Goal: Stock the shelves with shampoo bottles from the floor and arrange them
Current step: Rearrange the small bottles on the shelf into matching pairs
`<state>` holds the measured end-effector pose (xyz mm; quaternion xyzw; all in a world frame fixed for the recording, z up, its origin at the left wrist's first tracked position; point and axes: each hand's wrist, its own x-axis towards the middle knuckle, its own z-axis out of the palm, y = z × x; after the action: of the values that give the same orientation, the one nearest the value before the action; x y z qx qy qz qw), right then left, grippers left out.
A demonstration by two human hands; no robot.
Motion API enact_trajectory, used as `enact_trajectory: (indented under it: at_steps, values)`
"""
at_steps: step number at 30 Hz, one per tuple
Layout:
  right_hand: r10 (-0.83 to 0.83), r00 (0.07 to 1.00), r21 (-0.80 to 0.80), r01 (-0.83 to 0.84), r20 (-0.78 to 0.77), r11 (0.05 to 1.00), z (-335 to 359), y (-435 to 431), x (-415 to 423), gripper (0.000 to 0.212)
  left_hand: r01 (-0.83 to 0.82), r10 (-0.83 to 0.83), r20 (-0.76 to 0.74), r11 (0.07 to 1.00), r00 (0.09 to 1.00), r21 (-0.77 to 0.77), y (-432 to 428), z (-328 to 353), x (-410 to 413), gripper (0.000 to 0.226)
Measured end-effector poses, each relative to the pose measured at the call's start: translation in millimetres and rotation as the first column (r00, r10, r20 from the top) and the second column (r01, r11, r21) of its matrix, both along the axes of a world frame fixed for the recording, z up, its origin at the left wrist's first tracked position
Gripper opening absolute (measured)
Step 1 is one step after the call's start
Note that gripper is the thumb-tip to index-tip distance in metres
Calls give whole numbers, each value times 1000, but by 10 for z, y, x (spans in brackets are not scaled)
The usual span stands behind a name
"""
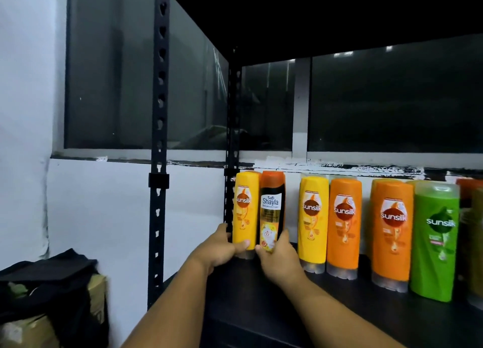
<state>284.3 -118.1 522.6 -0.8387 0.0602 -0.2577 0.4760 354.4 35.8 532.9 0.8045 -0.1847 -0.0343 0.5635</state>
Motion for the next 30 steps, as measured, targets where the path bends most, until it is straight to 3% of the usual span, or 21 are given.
enact_trajectory:
  at_steps: [3,9,21,26,30]
  values:
    - [-40,999,-23,41,24,999,-63,-52,105,60,16,-14,47,998,999,-60,-69,-68,165,75]
    - [-95,995,-60,95,3,994,-61,-53,97,49,-5,1,146,1000,989,22,-67,-135,155,54]
    - [-64,994,-220,44,-85,974,75,-520,-641,47,53,-101,205,973,974,226,-218,-91,-475,70]
    - [-77,994,-264,53,-78,963,53,-805,-821,38,173,-210,187,965,959,198,-484,-103,-713,62]
    - [-123,992,-269,108,-41,957,14,-867,-868,30,157,-179,197,980,964,122,-458,-137,-718,58]
